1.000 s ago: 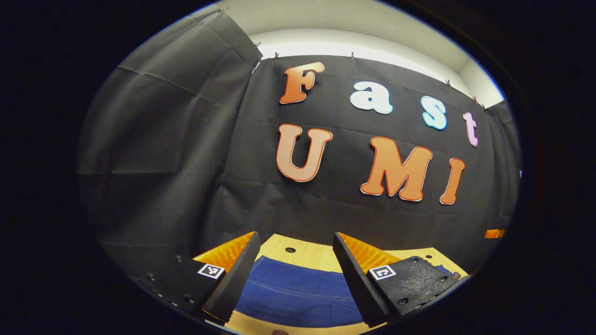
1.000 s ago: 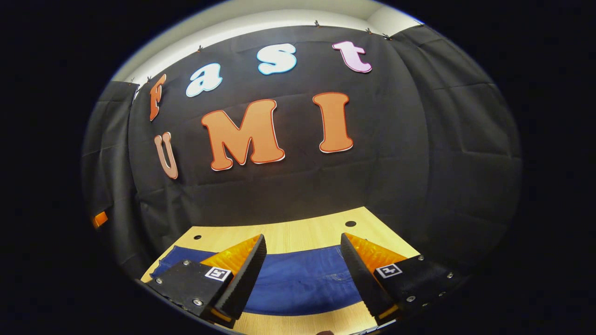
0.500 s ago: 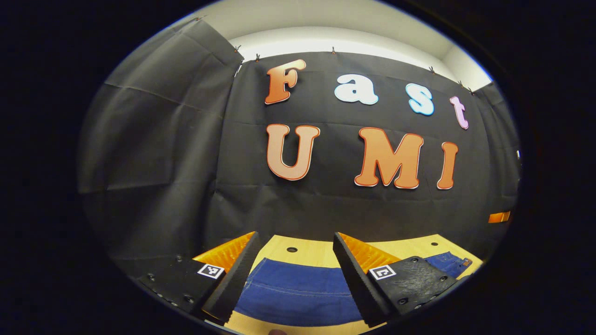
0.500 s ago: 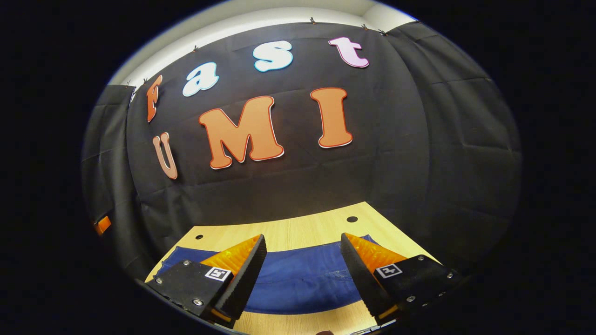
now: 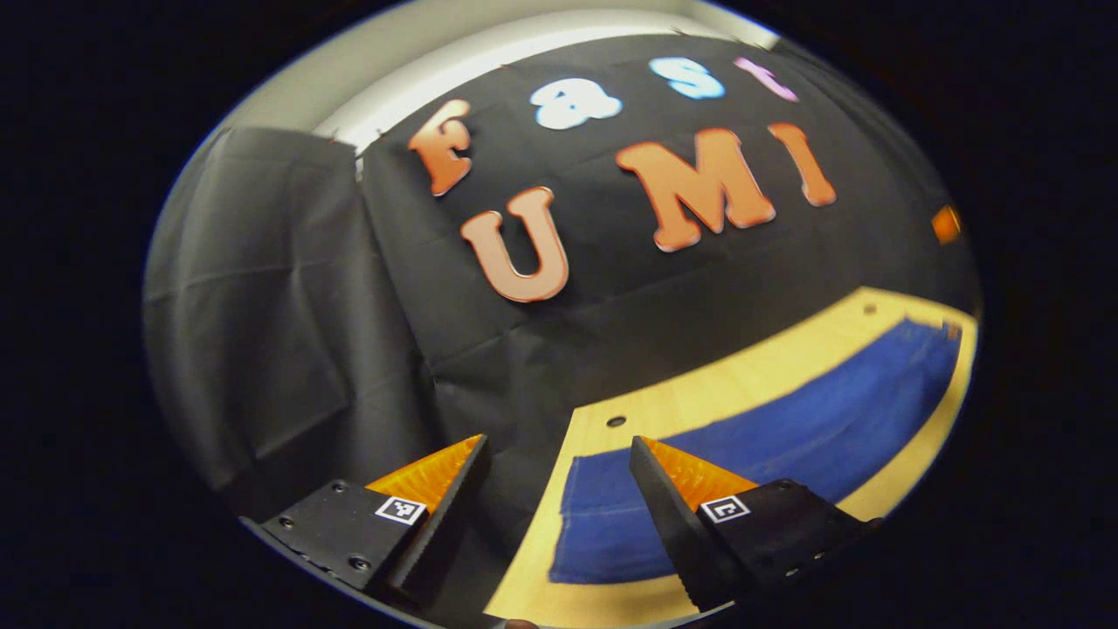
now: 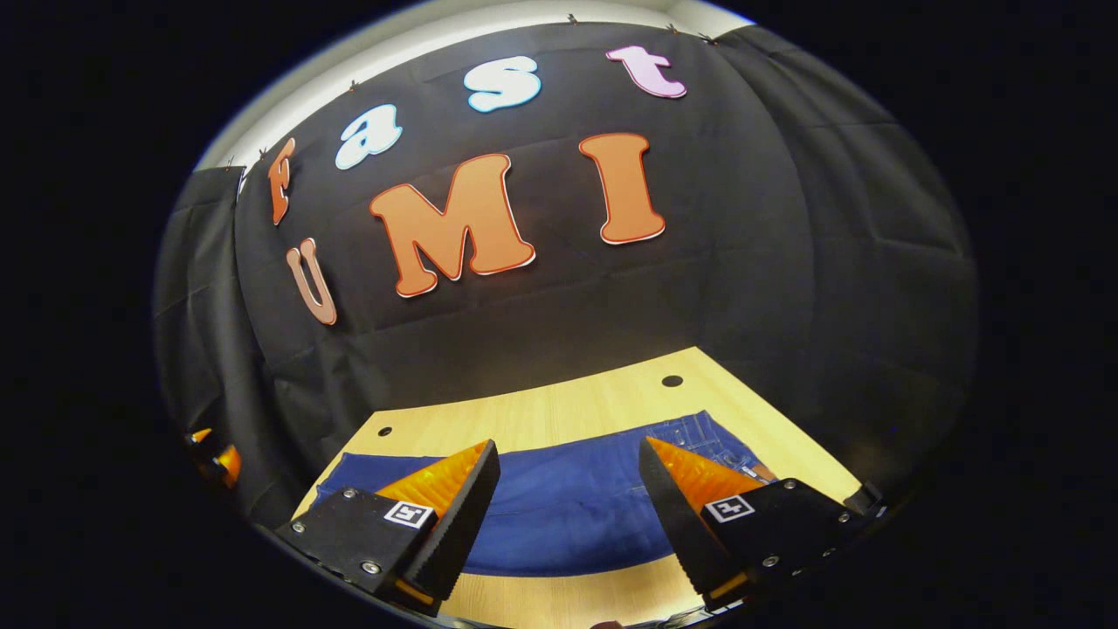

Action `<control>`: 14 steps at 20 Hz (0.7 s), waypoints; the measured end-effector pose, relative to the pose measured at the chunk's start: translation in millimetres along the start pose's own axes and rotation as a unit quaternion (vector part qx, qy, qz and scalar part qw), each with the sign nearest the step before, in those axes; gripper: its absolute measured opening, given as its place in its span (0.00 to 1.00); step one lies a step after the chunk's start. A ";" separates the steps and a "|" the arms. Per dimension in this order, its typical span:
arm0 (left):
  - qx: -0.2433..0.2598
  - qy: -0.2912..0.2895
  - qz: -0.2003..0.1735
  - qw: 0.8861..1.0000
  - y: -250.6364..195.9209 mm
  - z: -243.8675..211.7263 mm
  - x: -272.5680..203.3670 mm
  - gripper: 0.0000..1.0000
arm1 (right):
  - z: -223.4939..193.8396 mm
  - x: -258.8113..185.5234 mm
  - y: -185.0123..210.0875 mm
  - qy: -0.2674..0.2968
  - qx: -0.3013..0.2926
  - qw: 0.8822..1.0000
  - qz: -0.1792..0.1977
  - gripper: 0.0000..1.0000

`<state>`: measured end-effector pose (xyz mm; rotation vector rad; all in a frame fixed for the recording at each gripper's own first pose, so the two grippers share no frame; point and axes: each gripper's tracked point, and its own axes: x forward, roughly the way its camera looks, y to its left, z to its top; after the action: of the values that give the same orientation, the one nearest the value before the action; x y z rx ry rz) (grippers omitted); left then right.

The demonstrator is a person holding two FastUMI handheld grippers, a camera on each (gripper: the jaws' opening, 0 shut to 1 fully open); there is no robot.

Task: Grasp the waist and the cuffs of the jeans and fold them to make the two legs overlap; first hold the waist and fold one-third of the jeans toward the cuffs, then hold the cuffs and fold the remaining one-third in the same direction to finish folding.

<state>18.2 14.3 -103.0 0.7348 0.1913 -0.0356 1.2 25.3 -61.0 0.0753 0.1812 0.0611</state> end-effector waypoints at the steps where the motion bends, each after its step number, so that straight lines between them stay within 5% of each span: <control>1: 0.055 0.012 -0.023 0.998 -16.3 -16.2 -3.2 1.00 | -1.0 1.1 0.7 0.001 0.003 1.000 0.001 0.97; 5: 0.239 0.045 -0.123 0.962 -79.7 -92.3 -5.3 0.98 | -22.5 0.6 -5.7 0.023 0.011 1.000 -0.004 0.97; 8: 0.339 0.066 -0.192 0.919 -123.8 -163.2 -4.4 0.99 | -37.5 -6.6 -21.3 0.039 0.011 0.999 -0.021 0.98; 12: 0.416 0.093 -0.242 0.872 -142.0 -213.3 13.3 0.98 | -51.6 -13.1 -47.0 0.055 0.016 0.997 -0.042 0.98; 14: 0.436 0.098 -0.251 0.859 -145.0 -220.4 17.0 0.98 | -55.5 -14.4 -55.6 0.064 0.020 0.996 -0.051 0.98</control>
<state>-15.0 54.8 -362.1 1.5845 0.5817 -0.5806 -20.0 -27.2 -117.3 0.1029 0.3132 -0.0392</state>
